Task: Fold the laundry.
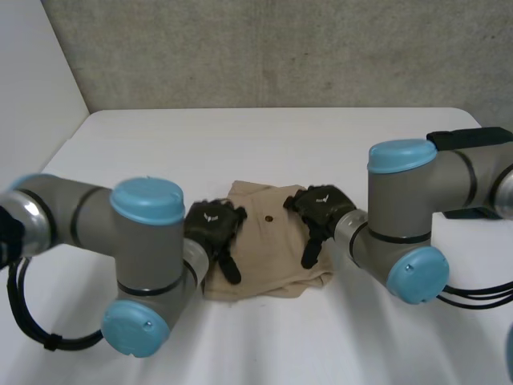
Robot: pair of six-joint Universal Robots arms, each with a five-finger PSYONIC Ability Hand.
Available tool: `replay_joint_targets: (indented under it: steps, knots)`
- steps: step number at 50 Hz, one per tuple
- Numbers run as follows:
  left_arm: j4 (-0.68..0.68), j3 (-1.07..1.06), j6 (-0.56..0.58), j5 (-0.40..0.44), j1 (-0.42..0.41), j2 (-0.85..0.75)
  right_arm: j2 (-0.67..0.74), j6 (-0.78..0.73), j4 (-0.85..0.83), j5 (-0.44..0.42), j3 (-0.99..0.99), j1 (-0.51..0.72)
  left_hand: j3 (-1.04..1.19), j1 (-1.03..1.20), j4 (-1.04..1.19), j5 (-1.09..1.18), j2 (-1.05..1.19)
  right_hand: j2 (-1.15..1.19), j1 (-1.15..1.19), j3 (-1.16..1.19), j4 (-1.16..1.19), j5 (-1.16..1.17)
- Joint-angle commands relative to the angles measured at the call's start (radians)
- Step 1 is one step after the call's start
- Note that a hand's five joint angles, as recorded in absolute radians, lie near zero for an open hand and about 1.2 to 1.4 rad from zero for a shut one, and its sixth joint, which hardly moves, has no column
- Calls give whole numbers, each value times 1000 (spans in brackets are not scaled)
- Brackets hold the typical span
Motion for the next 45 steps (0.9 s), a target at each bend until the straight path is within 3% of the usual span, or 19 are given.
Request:
replay_joint_targets:
  steps: [1, 9, 17, 24, 36, 45]
  knots:
    - [8, 2, -48, 131, 3, 211, -187, 10, -128, 9, 118, -12, -20, -12, -18, -16, -19, -39, 33, -12, -63, -58]
    - [-24, 34, -103, 277, 29, 340, -380, 10, -247, 100, 328, -10, -2, 6, 0, 2, -1, -39, 33, -12, -63, -58]
    - [-167, 68, -117, 361, 108, 399, -454, 7, -344, 83, 586, 11, 1, 9, 3, 5, 2, -39, 33, -12, -63, -58]
    - [-204, 81, -117, 398, 104, 402, -416, 7, -512, 81, 697, 74, -2, 6, 0, 2, -1, -39, 33, -12, -63, -58]
    - [-210, 83, -119, 412, 103, 403, -247, 5, -601, 81, 634, 131, -5, 3, -3, -1, -4, -39, 33, -12, -63, -58]
    - [-208, 80, -125, 412, 104, 402, -194, -4, -652, 78, 597, 133, -8, 0, -6, -4, -7, 214, 286, 242, 190, 196]
